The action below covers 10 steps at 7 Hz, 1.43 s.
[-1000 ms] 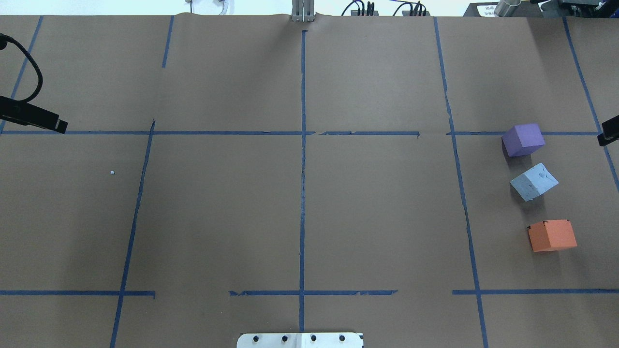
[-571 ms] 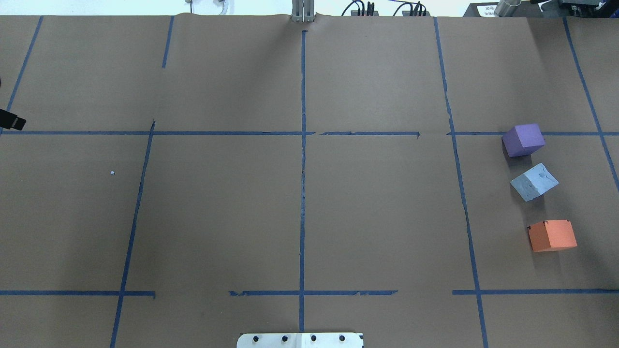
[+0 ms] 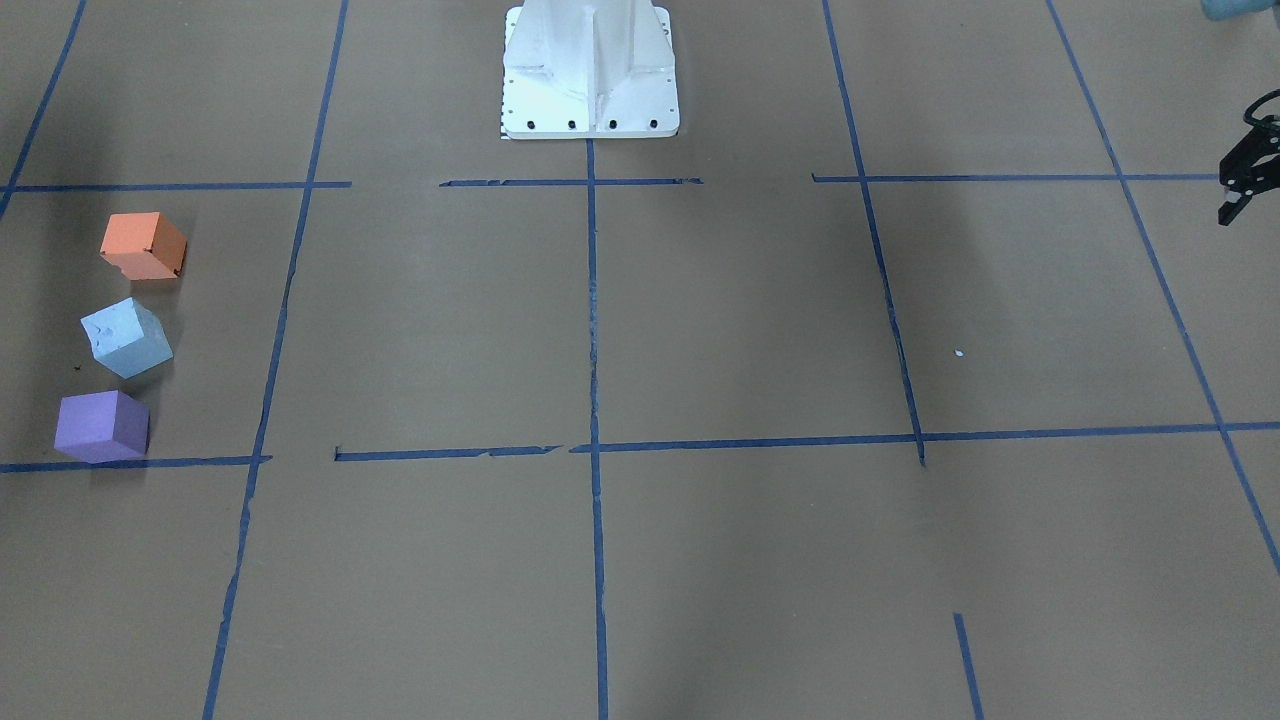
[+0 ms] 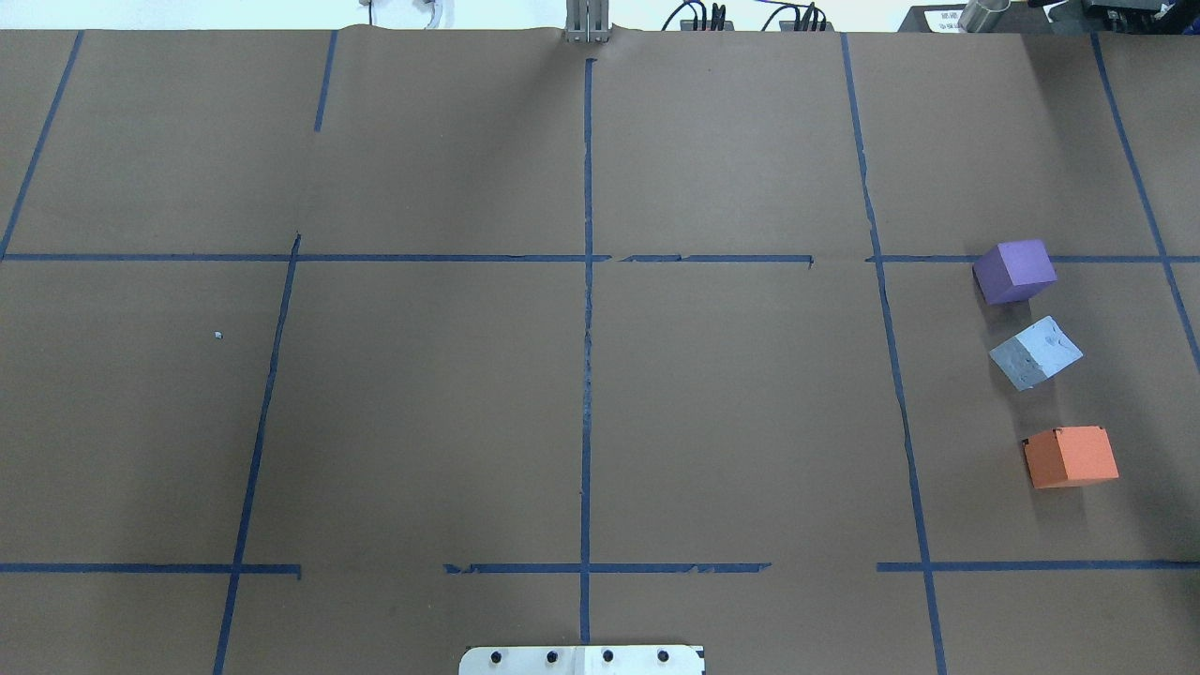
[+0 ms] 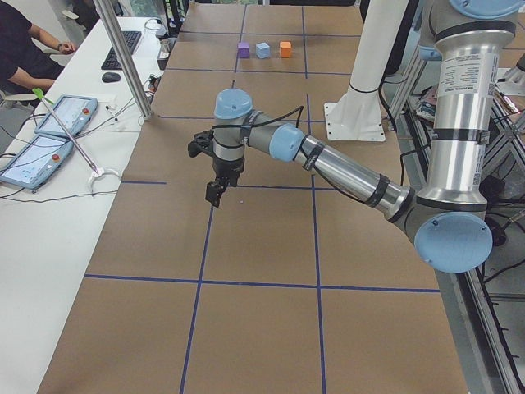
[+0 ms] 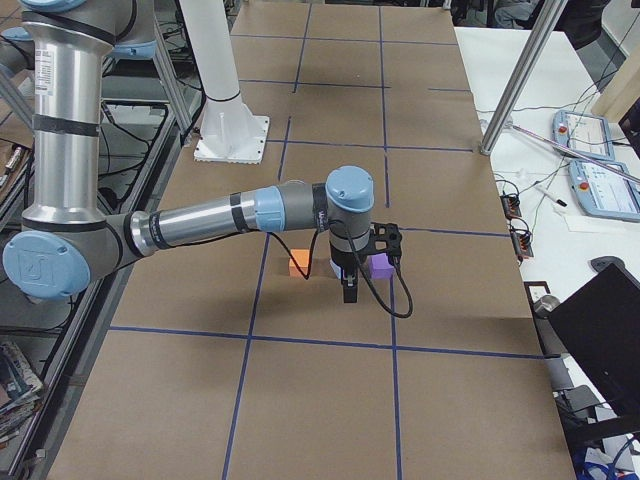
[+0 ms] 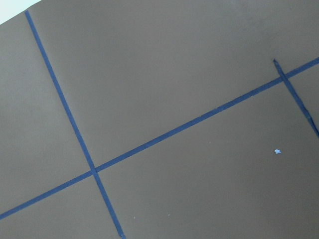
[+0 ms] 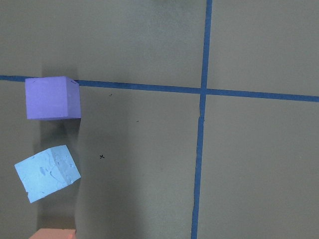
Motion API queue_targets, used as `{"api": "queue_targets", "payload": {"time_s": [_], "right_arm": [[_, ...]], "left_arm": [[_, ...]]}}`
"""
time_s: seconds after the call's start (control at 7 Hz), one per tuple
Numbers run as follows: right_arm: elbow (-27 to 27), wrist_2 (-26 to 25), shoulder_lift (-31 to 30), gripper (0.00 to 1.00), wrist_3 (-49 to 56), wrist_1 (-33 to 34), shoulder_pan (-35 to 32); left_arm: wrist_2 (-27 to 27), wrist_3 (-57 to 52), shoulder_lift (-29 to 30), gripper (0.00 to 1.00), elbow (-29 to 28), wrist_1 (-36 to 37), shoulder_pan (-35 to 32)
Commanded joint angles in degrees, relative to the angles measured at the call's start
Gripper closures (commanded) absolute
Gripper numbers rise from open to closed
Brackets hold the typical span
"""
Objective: Place blue block between orange and purple blocks
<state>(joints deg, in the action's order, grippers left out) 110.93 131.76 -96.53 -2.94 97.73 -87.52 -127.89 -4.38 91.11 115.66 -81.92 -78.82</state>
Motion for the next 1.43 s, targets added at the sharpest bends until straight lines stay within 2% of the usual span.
{"api": "queue_targets", "payload": {"time_s": [0.0,0.43,1.29], "right_arm": [[-0.2,1.2,-0.5,0.00,0.3,0.7,-0.4],[-4.2,3.0,-0.1,0.00,4.6,0.6,-2.8],[-5.0,3.1,0.4,0.00,4.6,0.5,-2.8]], "left_arm": [[-11.9,-0.6,0.6,0.00,-3.8,7.4,-3.4],[-11.8,-0.7,0.7,0.00,-4.9,7.8,-4.1],[-11.8,-0.6,1.8,0.00,-4.5,6.9,-3.9]]}}
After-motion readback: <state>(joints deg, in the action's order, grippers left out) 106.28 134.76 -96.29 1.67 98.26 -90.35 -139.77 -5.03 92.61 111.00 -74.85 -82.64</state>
